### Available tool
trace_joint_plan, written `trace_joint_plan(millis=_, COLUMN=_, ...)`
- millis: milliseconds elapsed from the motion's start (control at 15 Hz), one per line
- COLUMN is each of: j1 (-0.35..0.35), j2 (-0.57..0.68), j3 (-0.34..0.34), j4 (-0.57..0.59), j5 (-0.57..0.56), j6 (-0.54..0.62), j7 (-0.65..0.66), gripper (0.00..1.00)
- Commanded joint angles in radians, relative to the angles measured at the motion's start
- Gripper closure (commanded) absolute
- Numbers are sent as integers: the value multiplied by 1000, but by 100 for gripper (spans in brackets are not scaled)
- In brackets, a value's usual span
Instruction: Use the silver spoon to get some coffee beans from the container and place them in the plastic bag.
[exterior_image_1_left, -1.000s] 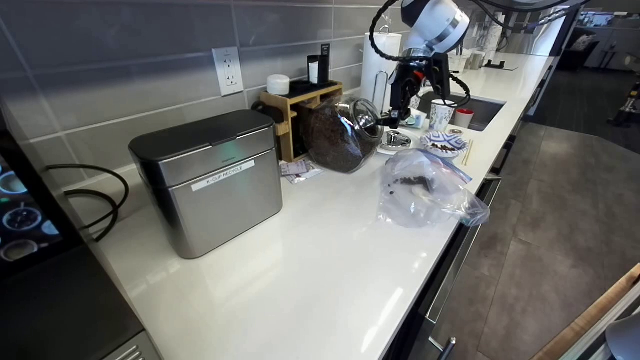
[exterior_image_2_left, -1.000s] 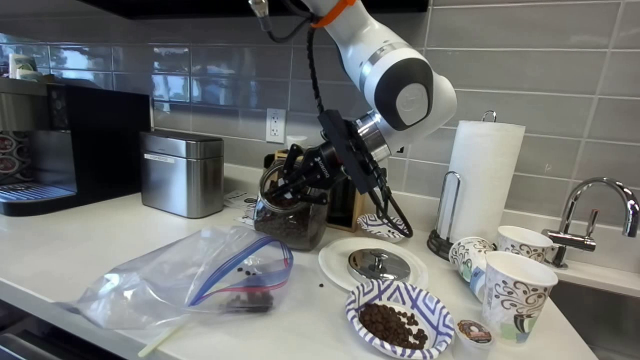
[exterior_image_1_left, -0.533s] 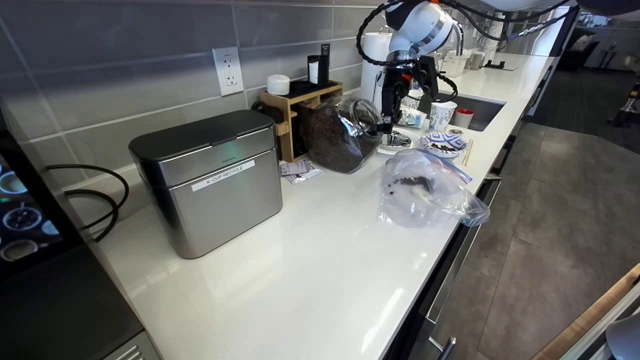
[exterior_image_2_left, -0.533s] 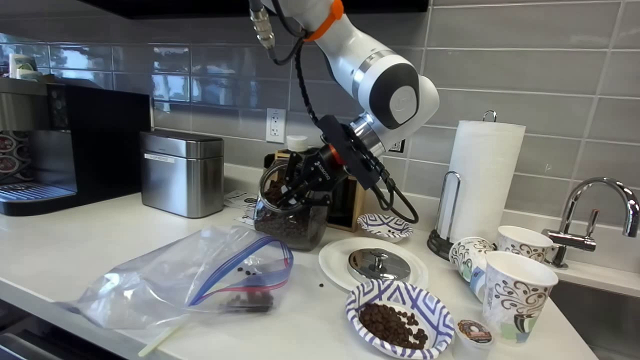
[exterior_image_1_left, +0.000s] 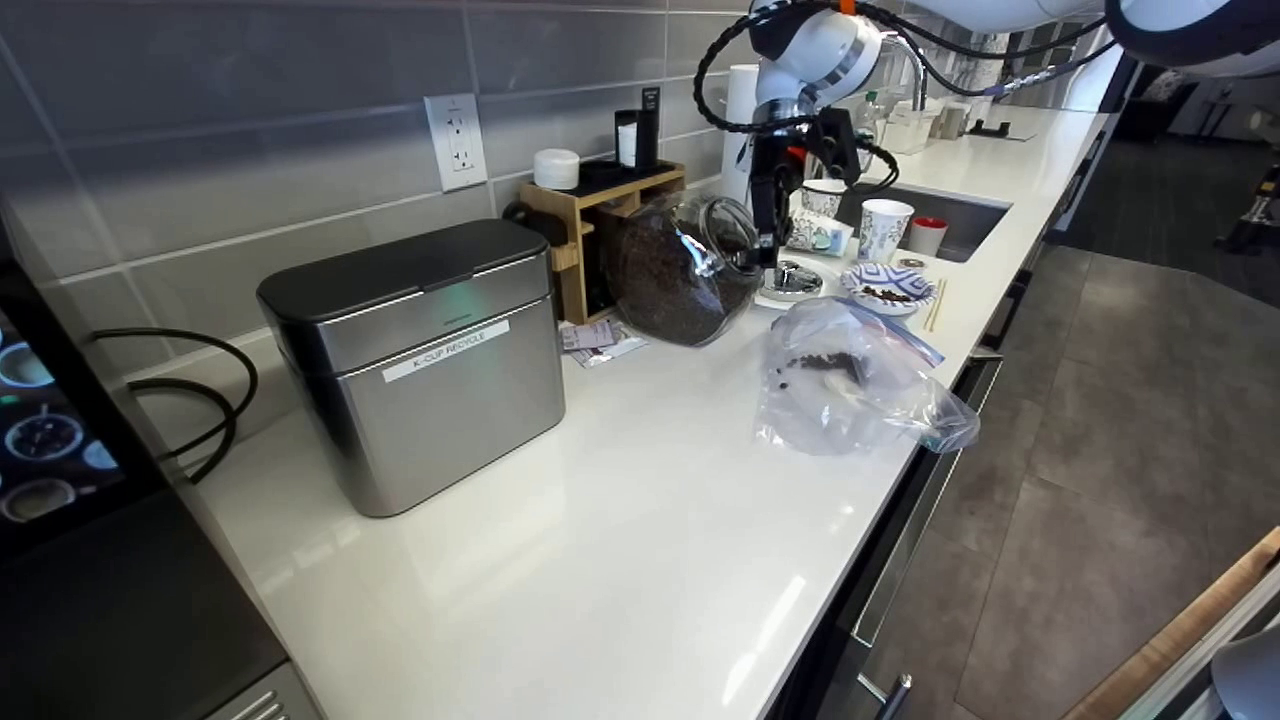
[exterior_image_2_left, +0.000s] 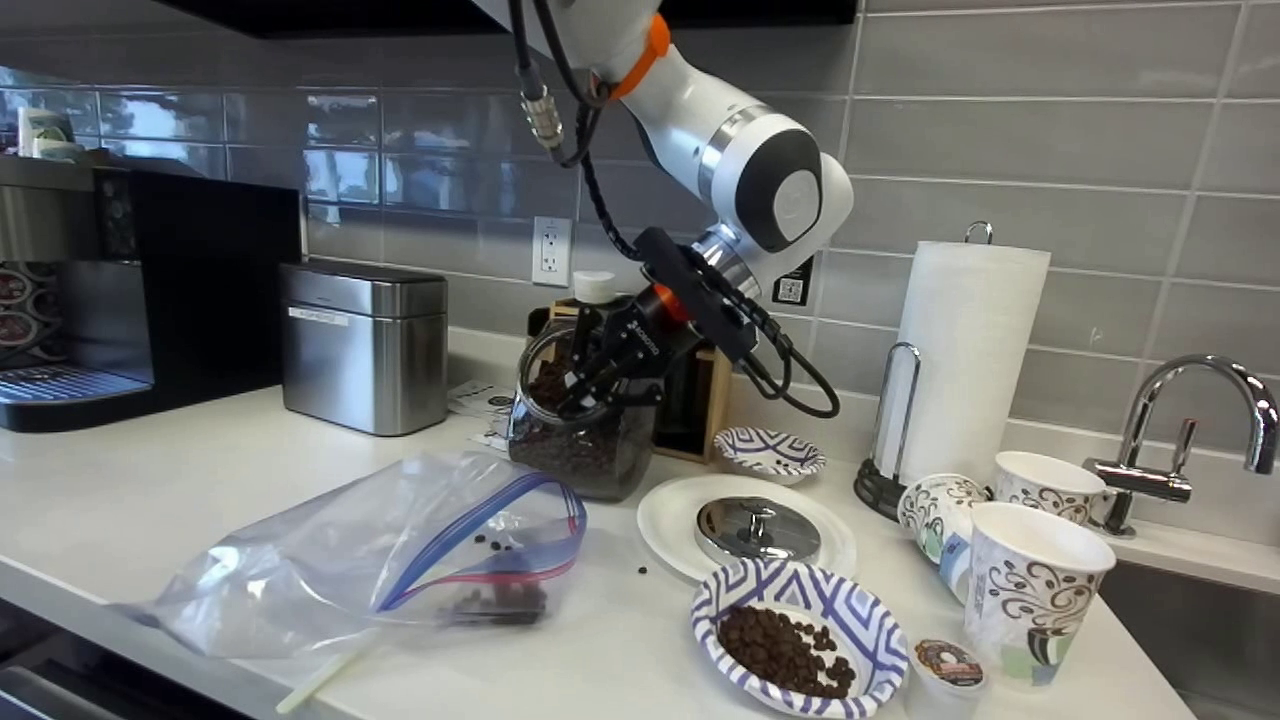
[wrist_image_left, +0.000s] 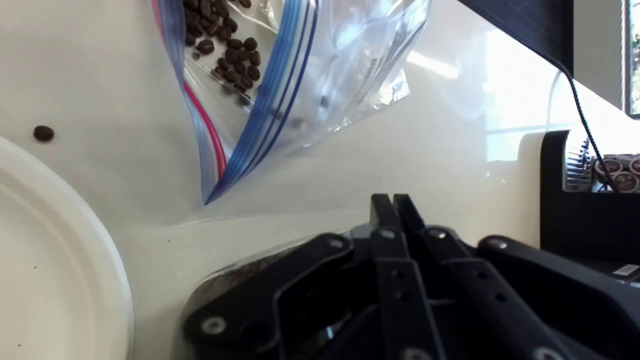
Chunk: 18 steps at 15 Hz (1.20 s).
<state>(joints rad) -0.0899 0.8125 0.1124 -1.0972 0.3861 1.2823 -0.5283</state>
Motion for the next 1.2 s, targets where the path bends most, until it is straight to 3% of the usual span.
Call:
trace_joint_plan(millis=0, j1=1, j2=94, j3=29, j4=137, j5=-17, j6=-79, j7=36, gripper=99)
trace_joint_plan(millis=667, j1=-10, j2=184, j3=64, j4=237, j5=27, j6=-132, j7=80, gripper=99)
trace_joint_plan(millis=1133, j1=-71, j2=241, j3=118, j4=273, j5=170, j6=-198, j7=111, gripper=99)
